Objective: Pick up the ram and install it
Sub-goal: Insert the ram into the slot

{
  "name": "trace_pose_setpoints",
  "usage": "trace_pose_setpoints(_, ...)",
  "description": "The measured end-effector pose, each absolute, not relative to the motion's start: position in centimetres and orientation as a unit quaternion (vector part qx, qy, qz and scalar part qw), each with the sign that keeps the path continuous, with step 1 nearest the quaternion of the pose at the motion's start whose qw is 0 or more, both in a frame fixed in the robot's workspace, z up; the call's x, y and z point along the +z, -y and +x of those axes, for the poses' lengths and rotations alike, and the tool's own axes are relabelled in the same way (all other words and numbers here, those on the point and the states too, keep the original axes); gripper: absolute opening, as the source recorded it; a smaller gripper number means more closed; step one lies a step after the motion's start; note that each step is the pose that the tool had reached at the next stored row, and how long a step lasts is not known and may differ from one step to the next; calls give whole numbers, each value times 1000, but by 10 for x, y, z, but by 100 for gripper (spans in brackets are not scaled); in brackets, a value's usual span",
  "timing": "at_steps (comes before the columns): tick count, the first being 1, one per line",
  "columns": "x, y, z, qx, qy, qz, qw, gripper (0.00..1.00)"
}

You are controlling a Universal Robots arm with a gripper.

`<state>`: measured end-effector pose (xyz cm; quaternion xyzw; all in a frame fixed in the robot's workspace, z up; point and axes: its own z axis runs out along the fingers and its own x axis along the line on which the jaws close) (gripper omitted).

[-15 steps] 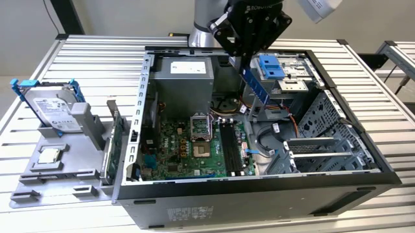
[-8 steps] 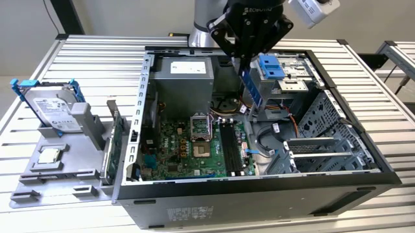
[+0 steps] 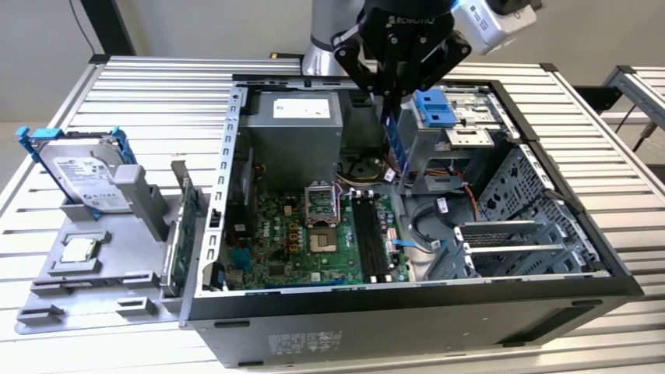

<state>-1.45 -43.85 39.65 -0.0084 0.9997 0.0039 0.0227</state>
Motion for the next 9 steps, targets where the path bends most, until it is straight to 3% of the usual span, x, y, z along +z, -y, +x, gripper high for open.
trace_pose_setpoints(9,393,439,-14,3,-1000,16,23,0)
